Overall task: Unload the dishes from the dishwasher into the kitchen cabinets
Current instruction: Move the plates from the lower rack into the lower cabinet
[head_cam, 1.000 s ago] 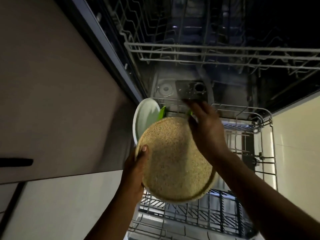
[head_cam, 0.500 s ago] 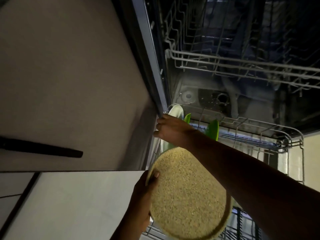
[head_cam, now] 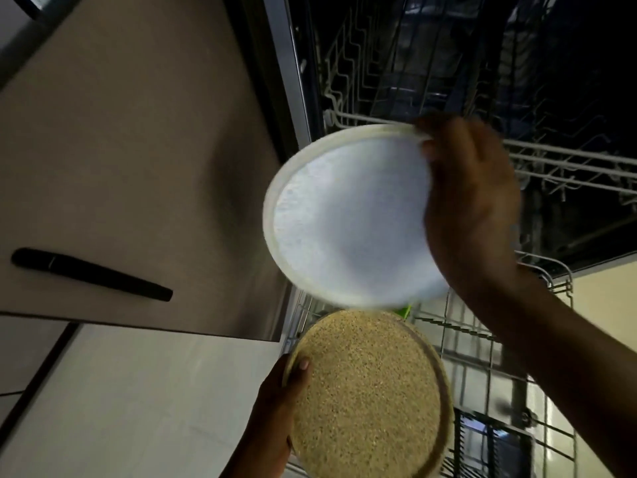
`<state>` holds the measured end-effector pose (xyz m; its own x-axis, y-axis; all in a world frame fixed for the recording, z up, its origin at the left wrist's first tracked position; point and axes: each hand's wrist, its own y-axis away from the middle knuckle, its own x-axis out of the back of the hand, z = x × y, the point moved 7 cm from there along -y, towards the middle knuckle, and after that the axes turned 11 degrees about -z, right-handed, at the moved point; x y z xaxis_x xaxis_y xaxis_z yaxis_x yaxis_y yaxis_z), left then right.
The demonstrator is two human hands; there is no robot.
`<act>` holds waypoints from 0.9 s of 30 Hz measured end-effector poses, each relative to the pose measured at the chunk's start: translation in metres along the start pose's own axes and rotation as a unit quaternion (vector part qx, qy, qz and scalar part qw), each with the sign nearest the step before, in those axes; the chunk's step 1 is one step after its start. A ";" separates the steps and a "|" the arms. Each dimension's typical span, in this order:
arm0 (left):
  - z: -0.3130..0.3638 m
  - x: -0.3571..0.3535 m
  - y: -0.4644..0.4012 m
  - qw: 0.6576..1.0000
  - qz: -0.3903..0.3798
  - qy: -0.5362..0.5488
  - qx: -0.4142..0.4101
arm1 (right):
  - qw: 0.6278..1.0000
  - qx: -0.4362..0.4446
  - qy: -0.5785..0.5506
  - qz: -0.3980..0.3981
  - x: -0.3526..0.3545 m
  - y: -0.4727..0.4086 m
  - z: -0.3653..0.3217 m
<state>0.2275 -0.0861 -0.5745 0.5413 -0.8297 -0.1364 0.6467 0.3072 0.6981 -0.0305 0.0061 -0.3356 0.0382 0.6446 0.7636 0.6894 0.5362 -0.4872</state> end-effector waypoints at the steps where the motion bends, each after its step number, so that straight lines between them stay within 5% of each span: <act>1: 0.002 -0.003 0.000 1.000 0.001 0.007 0.005 | 0.998 -0.058 -0.035 -0.018 0.003 0.012 0.015; 6: 0.011 -0.003 0.006 0.998 0.020 0.058 -0.004 | 0.933 -0.283 -0.185 -0.123 -0.020 0.103 0.063; 10: 0.053 -0.021 0.014 0.992 -0.024 0.112 -0.054 | 0.912 -0.351 -0.170 -0.127 -0.012 0.134 0.064; 14: 0.075 -0.035 0.026 0.989 -0.044 0.129 -0.059 | 0.906 -0.350 -0.117 -0.206 -0.006 0.138 0.059; 19: 0.090 -0.041 0.051 0.993 -0.051 0.111 -0.008 | 0.841 -0.380 -0.154 -0.352 0.005 0.142 0.045; 27: 0.184 -0.056 0.149 0.994 -0.091 0.052 -0.025 | 0.870 -0.302 -0.116 -0.373 0.097 0.076 -0.020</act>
<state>0.1945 -0.0798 -0.3335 0.4643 -0.8219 -0.3301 0.7635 0.1824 0.6196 0.0398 0.0986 -0.2897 -0.6813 0.3706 0.6312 0.7166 0.5133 0.4722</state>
